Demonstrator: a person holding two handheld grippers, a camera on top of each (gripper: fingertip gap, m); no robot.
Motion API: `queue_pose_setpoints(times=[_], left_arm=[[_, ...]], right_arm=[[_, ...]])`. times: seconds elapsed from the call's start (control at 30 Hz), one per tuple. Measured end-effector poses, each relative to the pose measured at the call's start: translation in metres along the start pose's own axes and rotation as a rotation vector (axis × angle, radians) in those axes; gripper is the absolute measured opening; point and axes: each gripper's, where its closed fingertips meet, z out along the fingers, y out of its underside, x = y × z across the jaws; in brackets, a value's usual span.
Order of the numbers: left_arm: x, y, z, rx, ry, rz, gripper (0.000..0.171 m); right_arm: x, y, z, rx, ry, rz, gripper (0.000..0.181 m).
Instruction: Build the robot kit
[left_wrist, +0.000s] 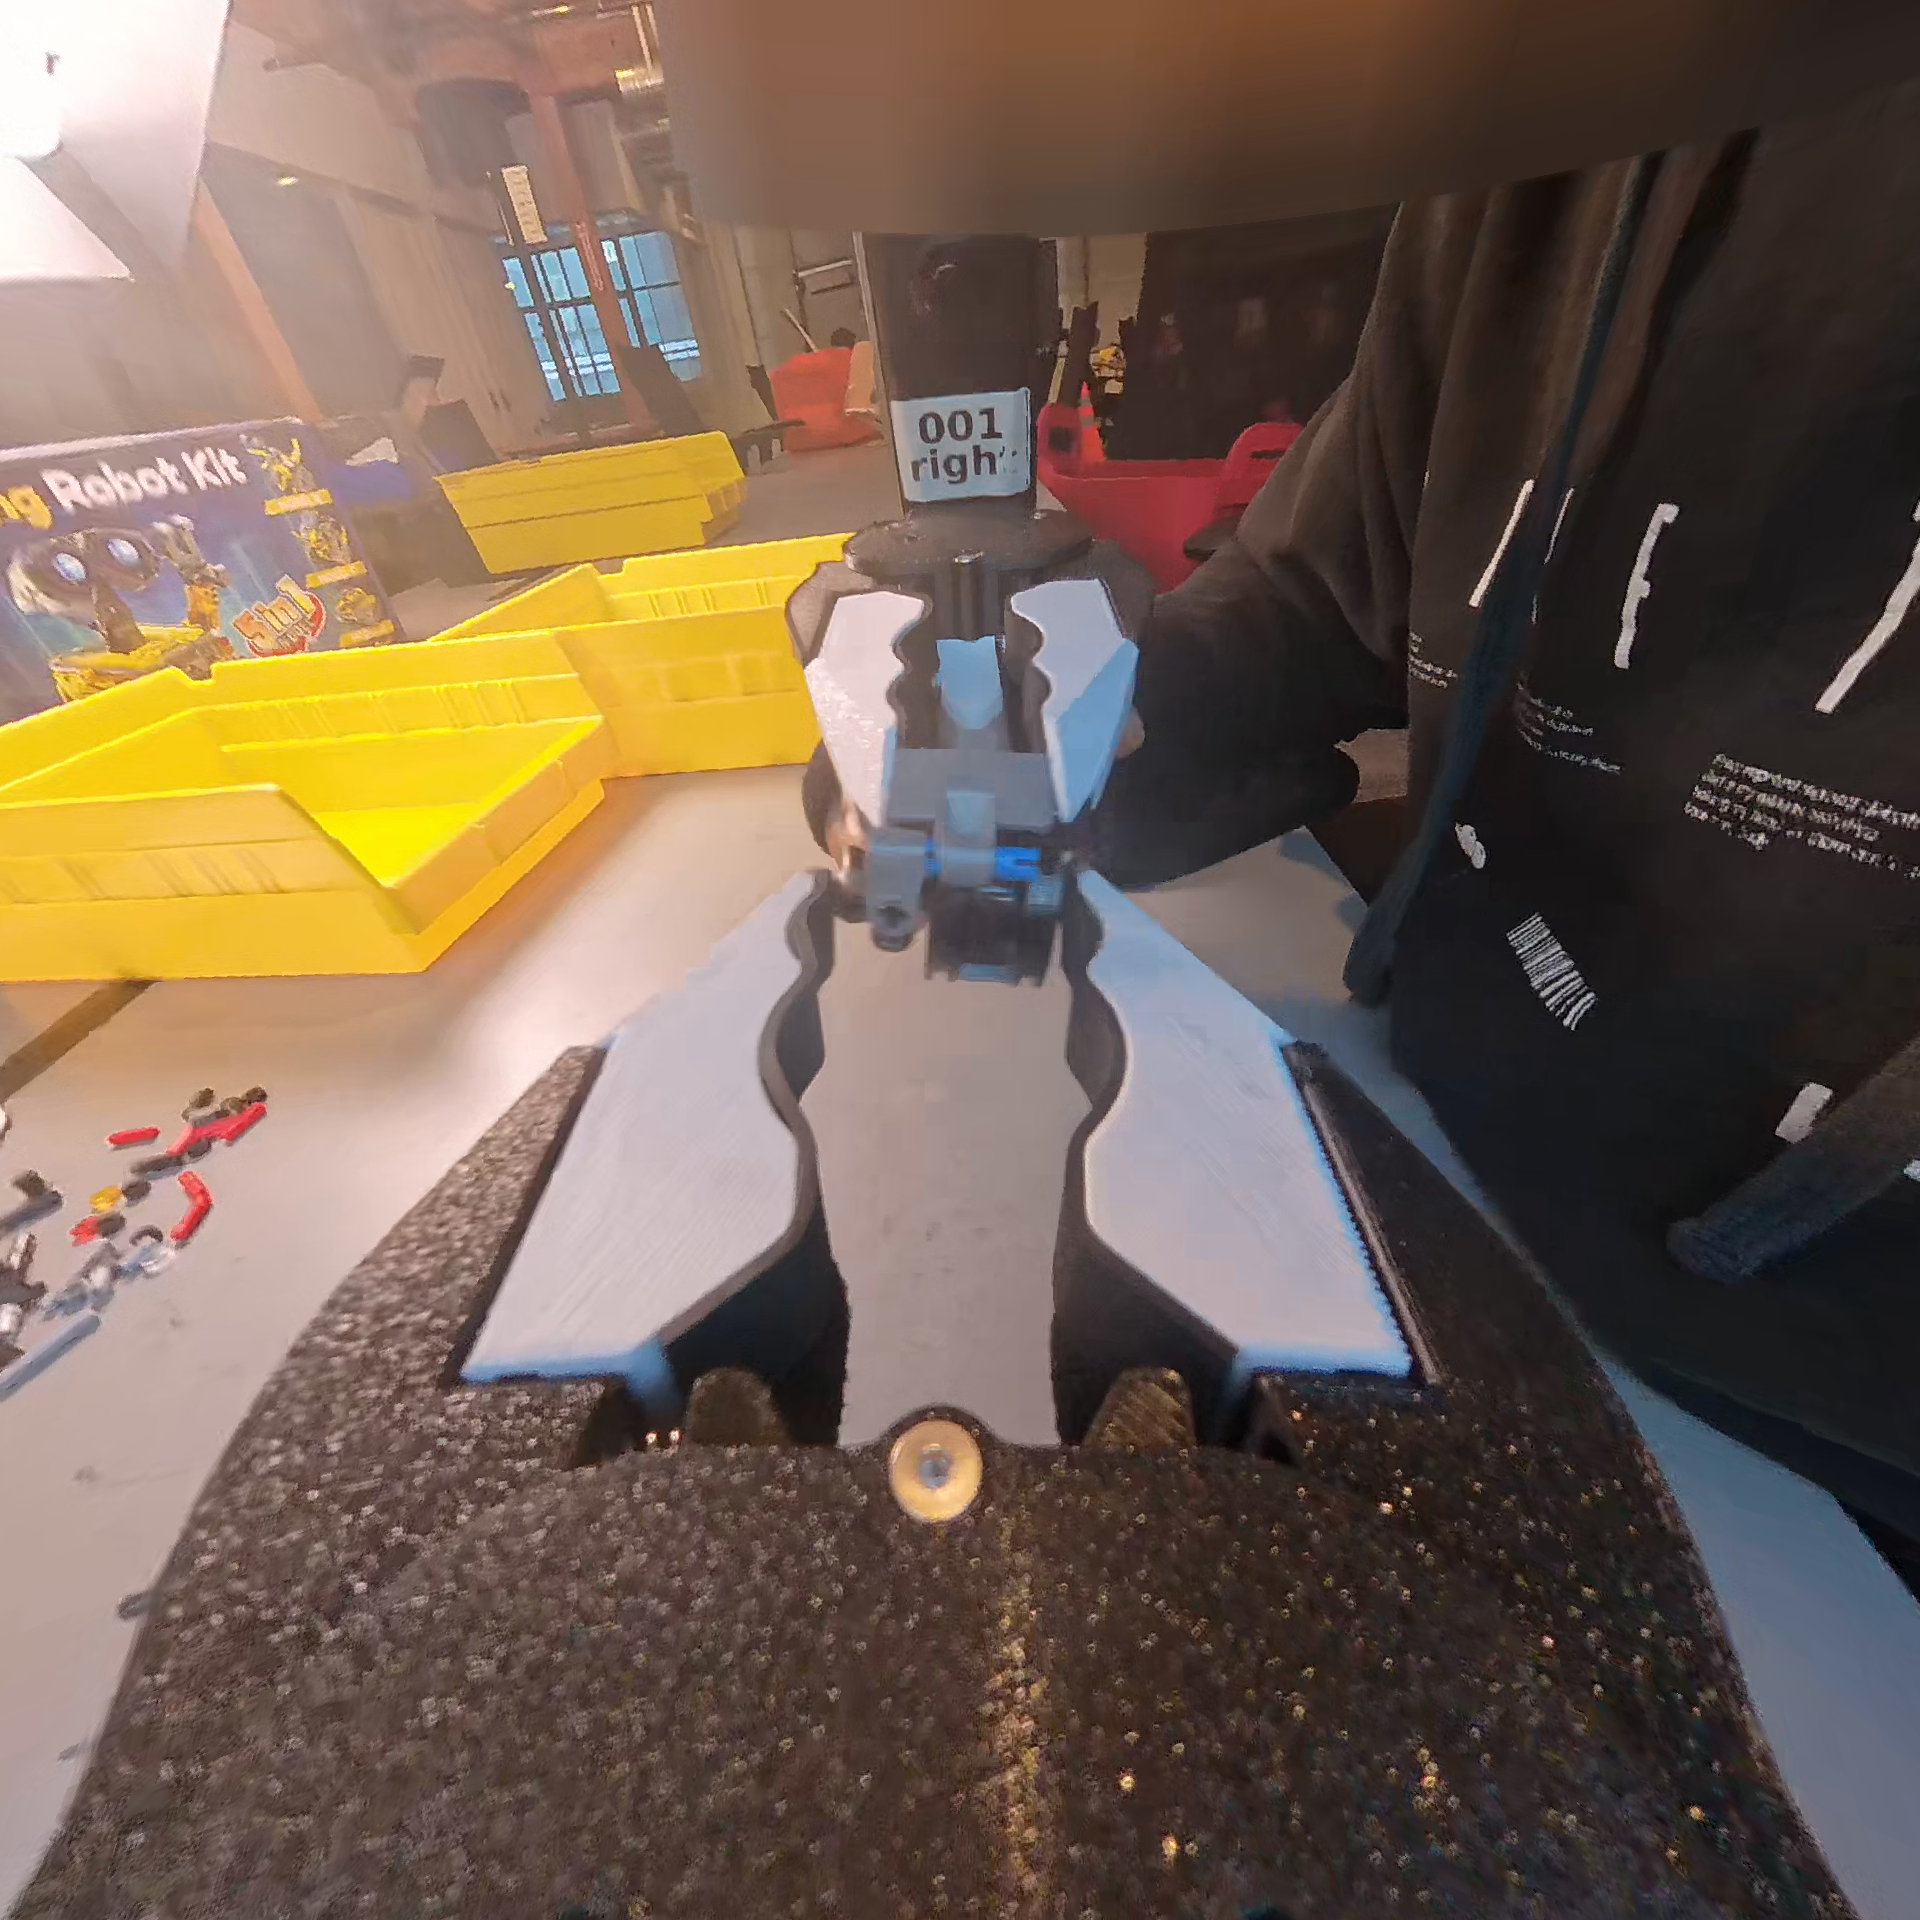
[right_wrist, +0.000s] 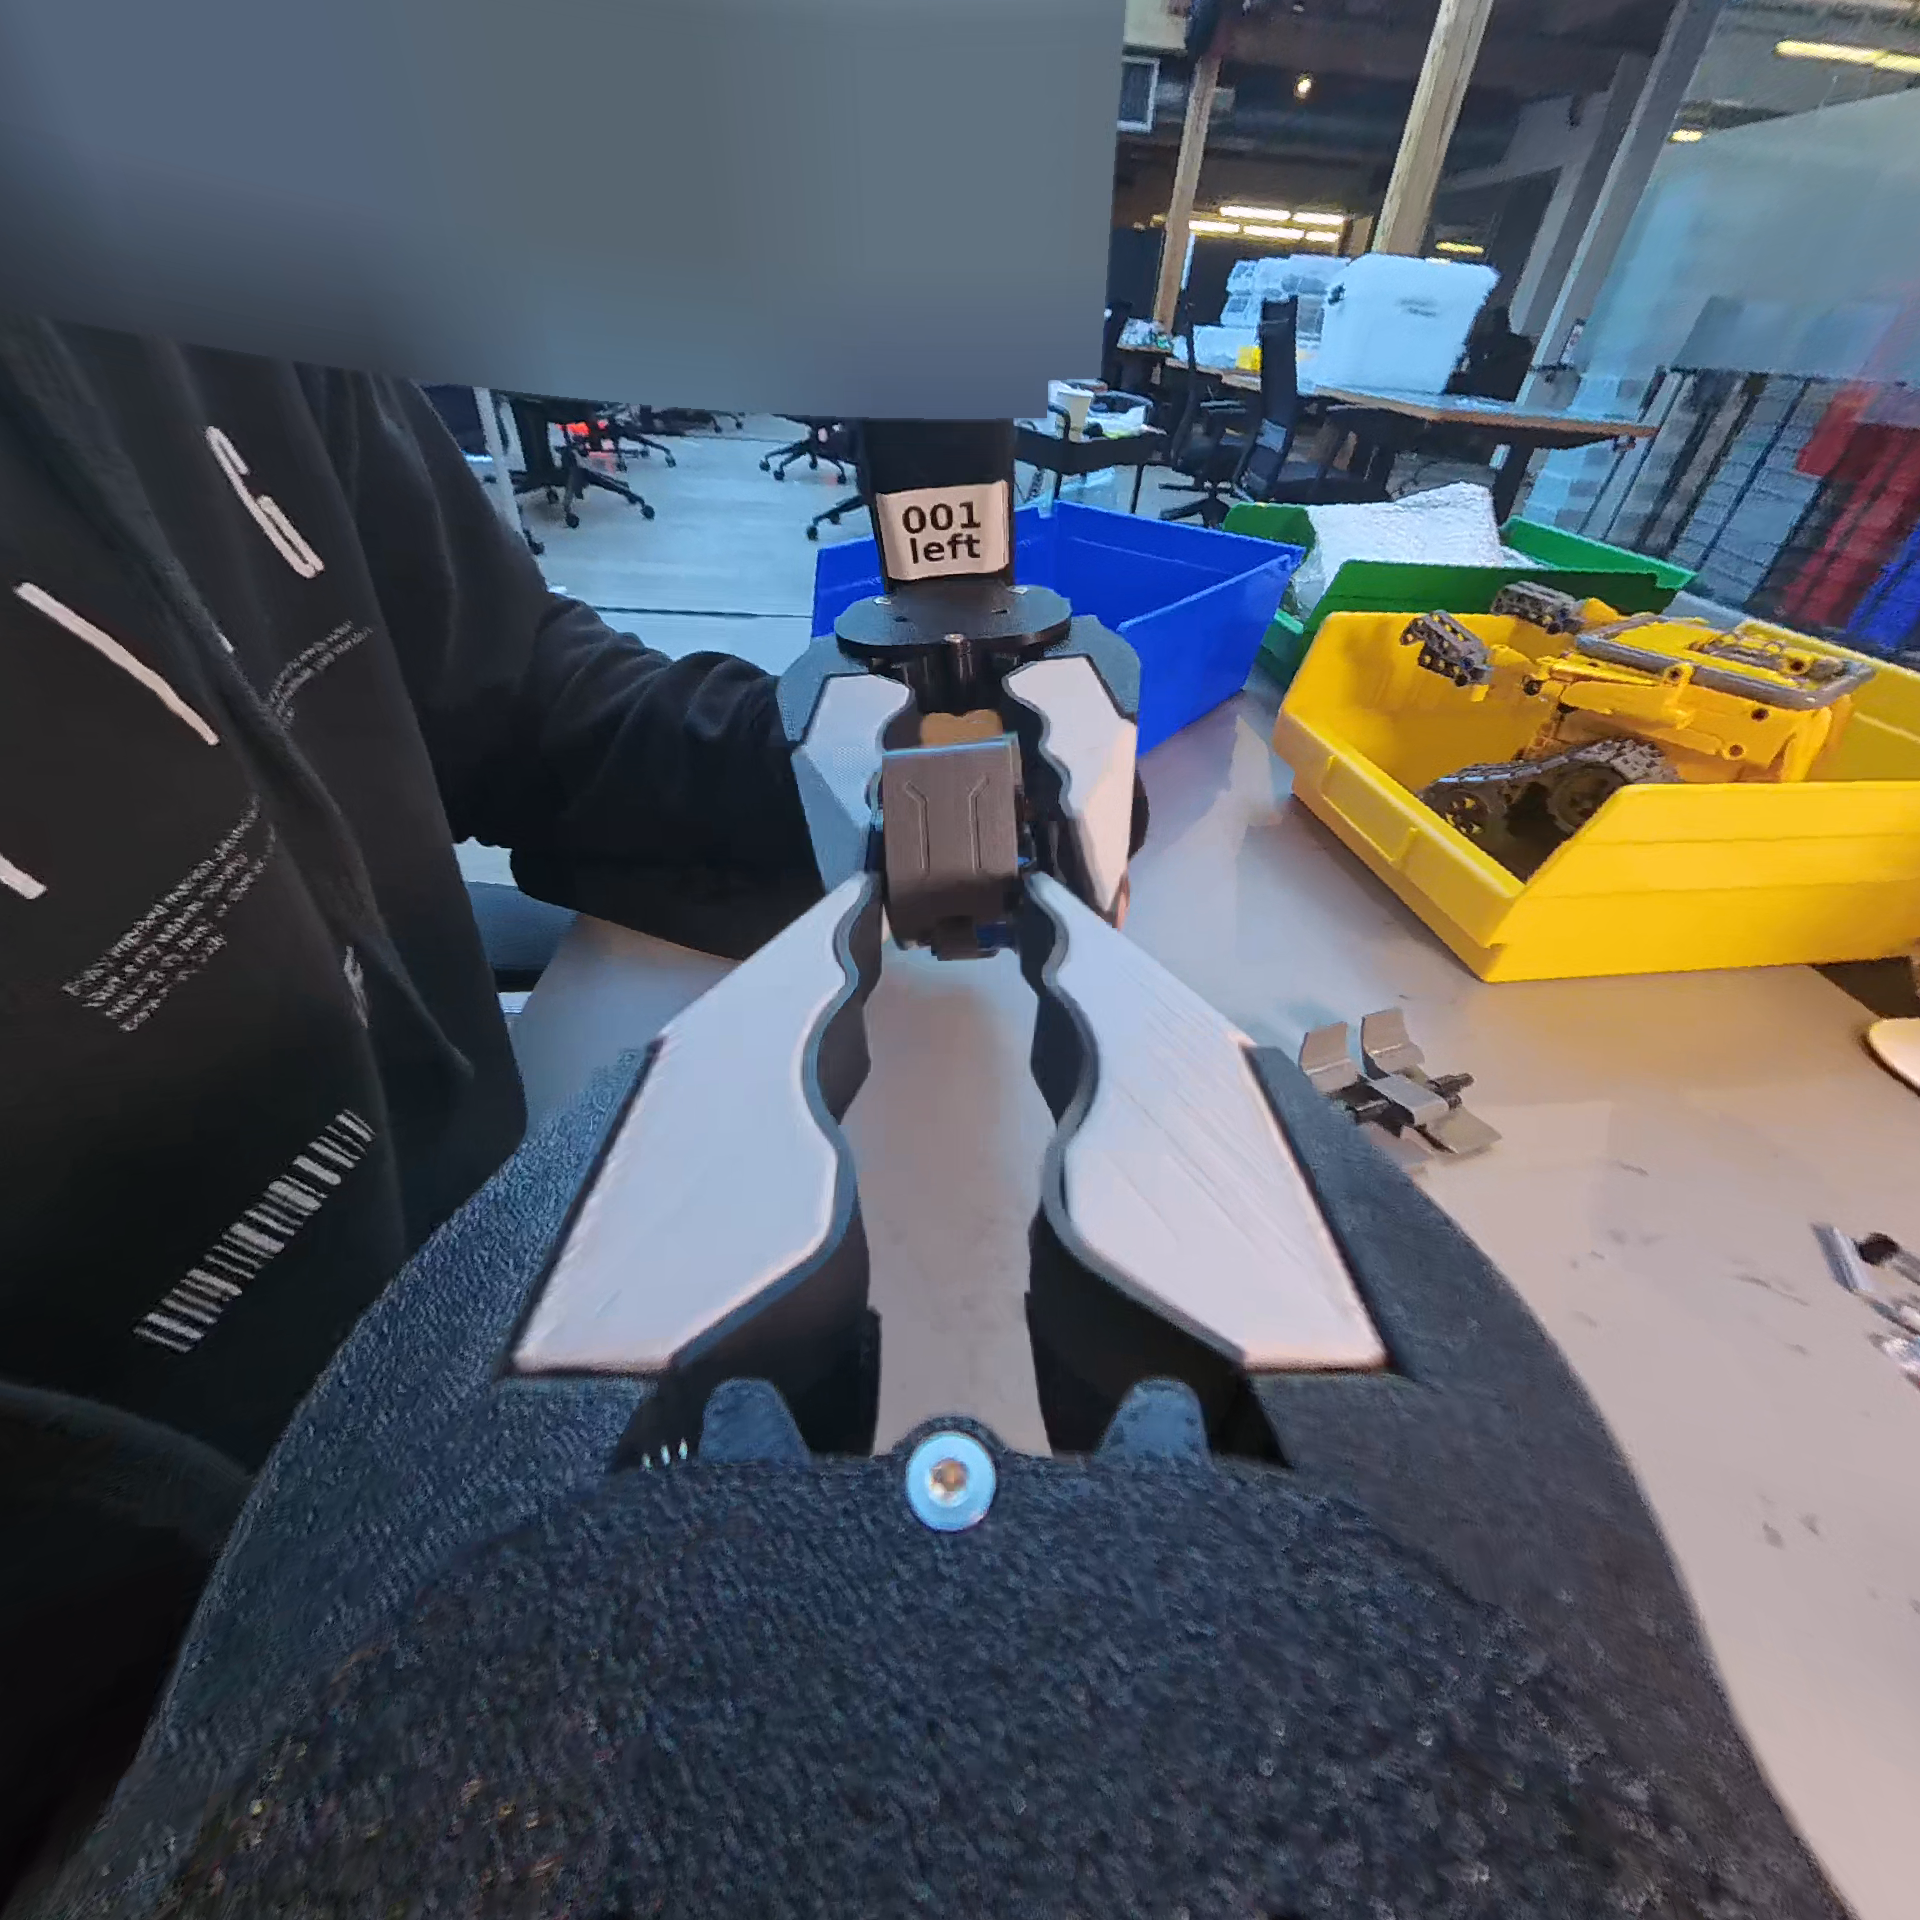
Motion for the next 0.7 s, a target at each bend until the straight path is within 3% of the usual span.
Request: queue_pose_setpoints(times=[0.17,0.33,0.43,0.7], left_arm=[[-0.004,-0.007,-0.003,0.022,-0.036,0.020,0.042],[-0.004,-0.010,-0.004,0.033,-0.051,0.062,0.042],[-0.003,-0.008,-0.002,0.024,-0.054,0.080,0.042],[-0.006,-0.001,-0.002,-0.019,-0.060,0.034,0.042]], right_arm=[[0.003,-0.003,-0.001,0.021,0.023,-0.030,0.029],[0.011,-0.003,-0.003,0.012,0.036,0.027,0.054],[0.007,-0.001,-0.002,0.020,0.010,0.058,0.040],[0.011,0.005,-0.003,-0.010,0.021,0.036,0.038]])
